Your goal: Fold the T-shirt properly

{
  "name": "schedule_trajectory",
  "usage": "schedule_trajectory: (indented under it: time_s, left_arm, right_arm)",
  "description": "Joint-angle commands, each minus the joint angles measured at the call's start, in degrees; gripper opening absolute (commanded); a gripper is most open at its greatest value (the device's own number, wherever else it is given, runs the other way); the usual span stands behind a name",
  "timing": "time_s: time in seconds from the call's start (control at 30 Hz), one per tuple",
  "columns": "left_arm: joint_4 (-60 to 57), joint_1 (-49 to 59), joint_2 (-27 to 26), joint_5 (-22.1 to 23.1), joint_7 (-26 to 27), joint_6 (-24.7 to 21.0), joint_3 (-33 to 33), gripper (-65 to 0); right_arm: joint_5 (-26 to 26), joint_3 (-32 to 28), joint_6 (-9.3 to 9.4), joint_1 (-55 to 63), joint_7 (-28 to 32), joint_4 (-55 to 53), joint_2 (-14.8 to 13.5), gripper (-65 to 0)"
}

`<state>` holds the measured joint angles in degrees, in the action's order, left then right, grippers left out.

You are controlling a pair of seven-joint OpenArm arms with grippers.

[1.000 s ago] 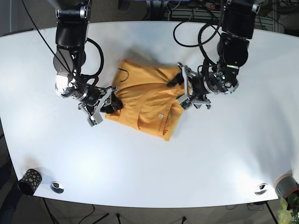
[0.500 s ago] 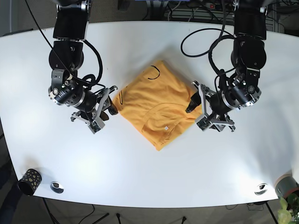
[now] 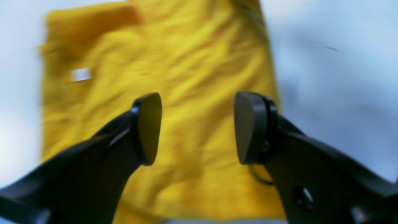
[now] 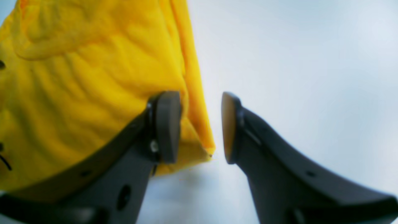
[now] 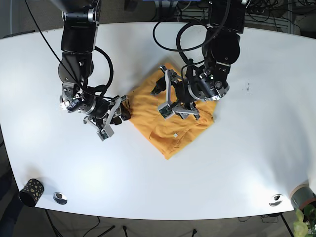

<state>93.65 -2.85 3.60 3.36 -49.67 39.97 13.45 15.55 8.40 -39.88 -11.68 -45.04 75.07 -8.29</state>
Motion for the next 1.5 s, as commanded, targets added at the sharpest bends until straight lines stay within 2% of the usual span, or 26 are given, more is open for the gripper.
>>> schedule_trajectory:
  time_s: [0.0, 0.1, 0.17, 0.4, 0.57, 0.63, 0.83, 0.9, 1.0, 1.2, 1.3, 1.47]
  left_arm:
    - [-2.00, -0.88, -0.04, -0.06, 2.15, 0.03, 0.48, -30.6]
    - [-6.57, -0.88, -0.74, -0.06, 5.49, 0.03, 0.83, -30.6]
    - [-9.03, -0.97, -3.29, -0.06, 7.16, 0.03, 1.01, -30.6]
    - [-10.17, -0.88, -9.18, 0.38, 8.48, 0.03, 0.83, -30.6]
    - [-5.87, 0.52, -13.57, 0.47, 8.40, 0.03, 0.66, -30.6]
    - [-2.17, 1.84, -15.60, 0.47, 8.40, 0.03, 0.57, -30.6]
    - [5.83, 4.48, -18.94, 0.47, 8.31, 0.03, 0.57, -30.6]
    - [8.55, 5.45, -19.99, 0.47, 8.31, 0.03, -0.13, -30.6]
    - [11.01, 6.59, -19.73, 0.47, 8.31, 0.03, -3.21, -30.6]
    - [11.54, 7.91, -13.57, 0.12, 8.31, 0.03, -9.28, -30.6]
    - [8.73, 8.43, -10.76, -0.06, 8.31, 0.03, -10.33, -30.6]
    - [4.33, 9.23, -10.14, 0.12, 8.48, 0.03, -10.24, -30.6]
  right_arm:
    - [0.93, 0.17, -0.12, -1.46, 2.53, -1.53, -1.86, -44.5]
    - [0.93, 0.17, -0.12, -1.02, 4.20, -3.20, -2.83, -44.5]
    - [0.93, 0.17, -0.12, -0.84, 5.08, -3.99, -3.62, -44.5]
    - [1.02, 0.17, -0.12, 2.58, 5.34, -2.85, -3.97, -44.7]
    - [1.28, -0.01, -0.12, 7.95, 4.64, 4.01, -2.91, -44.7]
    - [1.28, -1.68, -0.12, 9.79, 2.62, 7.26, -1.95, -44.7]
    - [1.37, -5.99, -0.12, 13.57, -2.13, 18.25, -1.33, -44.7]
    - [1.37, -6.69, -0.12, 13.92, -4.24, 21.68, -0.10, -44.7]
    - [1.37, -6.69, -0.12, 13.84, -7.05, 25.20, 1.39, -44.7]
    - [1.37, -7.04, -0.12, 13.31, -10.04, 30.38, 3.42, -44.4]
    - [1.46, -8.18, -0.12, 12.87, -10.04, 29.59, 3.94, -44.4]
    - [1.02, -11.96, -0.12, 11.29, -7.58, 23.53, 4.73, -44.7]
